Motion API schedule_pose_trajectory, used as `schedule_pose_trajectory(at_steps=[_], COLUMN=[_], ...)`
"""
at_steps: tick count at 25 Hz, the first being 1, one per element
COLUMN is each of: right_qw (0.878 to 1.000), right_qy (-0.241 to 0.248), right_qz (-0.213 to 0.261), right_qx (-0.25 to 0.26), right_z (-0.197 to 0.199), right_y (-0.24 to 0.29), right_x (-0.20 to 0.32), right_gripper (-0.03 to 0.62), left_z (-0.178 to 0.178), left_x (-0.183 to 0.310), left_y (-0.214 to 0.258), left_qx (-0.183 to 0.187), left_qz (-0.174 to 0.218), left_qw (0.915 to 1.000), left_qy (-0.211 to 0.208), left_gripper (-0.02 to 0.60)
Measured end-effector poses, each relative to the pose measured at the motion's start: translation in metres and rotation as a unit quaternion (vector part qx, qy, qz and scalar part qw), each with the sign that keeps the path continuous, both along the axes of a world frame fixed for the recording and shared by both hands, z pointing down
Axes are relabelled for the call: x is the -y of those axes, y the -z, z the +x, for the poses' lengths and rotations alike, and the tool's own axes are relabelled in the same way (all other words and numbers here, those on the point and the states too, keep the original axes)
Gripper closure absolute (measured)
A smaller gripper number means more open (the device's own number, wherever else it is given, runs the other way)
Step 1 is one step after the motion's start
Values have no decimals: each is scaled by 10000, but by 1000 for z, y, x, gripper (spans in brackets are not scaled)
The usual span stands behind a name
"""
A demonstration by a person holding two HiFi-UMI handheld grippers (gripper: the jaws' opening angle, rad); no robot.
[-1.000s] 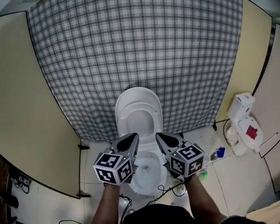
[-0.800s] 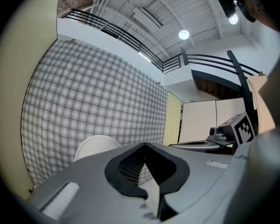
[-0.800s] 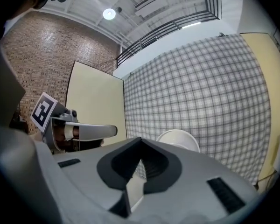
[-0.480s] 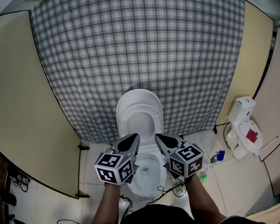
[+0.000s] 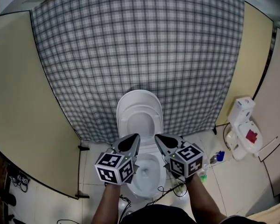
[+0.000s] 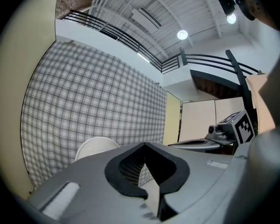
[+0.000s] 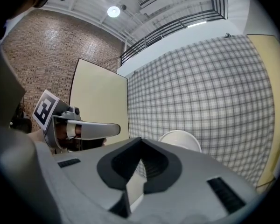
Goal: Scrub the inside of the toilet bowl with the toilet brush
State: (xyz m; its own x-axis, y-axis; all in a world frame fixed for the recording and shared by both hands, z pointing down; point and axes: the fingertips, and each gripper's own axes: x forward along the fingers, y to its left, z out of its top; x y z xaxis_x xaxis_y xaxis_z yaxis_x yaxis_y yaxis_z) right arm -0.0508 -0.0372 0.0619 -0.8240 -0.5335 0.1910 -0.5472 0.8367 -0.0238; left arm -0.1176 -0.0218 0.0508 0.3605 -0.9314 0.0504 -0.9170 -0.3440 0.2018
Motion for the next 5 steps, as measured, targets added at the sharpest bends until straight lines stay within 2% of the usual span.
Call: schedule_pose_trajectory(at_steps=[5], right_qw=[9998], right_qy=[-45], right_qz=[183], right_qx=[-68], right_z=[-5], right_y=[-9], right_x=[16], right_gripper=[579], left_z=[-2], left_x=[19], left_y=[-10], left_qx=[27], left_qz=[146], left_qw=[9998], left_qy=[-118], left_gripper=[575])
